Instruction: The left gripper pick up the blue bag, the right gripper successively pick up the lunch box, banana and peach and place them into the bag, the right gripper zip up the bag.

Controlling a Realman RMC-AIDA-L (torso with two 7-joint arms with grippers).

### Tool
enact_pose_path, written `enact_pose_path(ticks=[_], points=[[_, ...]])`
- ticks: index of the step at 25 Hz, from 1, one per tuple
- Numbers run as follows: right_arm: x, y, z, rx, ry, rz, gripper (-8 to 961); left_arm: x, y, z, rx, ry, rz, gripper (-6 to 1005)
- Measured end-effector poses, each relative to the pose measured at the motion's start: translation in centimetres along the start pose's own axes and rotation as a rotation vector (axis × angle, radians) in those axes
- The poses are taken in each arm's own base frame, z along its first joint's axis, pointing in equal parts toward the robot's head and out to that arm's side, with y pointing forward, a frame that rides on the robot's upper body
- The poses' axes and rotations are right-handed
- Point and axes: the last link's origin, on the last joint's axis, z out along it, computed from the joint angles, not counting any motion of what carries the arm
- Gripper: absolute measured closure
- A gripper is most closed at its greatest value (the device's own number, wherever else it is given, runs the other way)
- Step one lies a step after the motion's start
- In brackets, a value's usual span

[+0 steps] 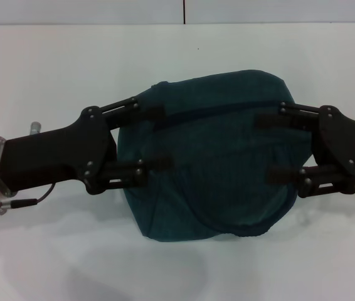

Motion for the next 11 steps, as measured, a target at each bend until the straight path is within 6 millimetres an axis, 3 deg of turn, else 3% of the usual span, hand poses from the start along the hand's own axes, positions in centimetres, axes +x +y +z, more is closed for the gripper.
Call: enact_pose_path(ticks=[11], points=[[0.07, 0.08, 0.09, -0.002, -0.002, 0.002, 67, -0.15, 0.03, -0.06, 0.007, 0.0, -0.006, 175]])
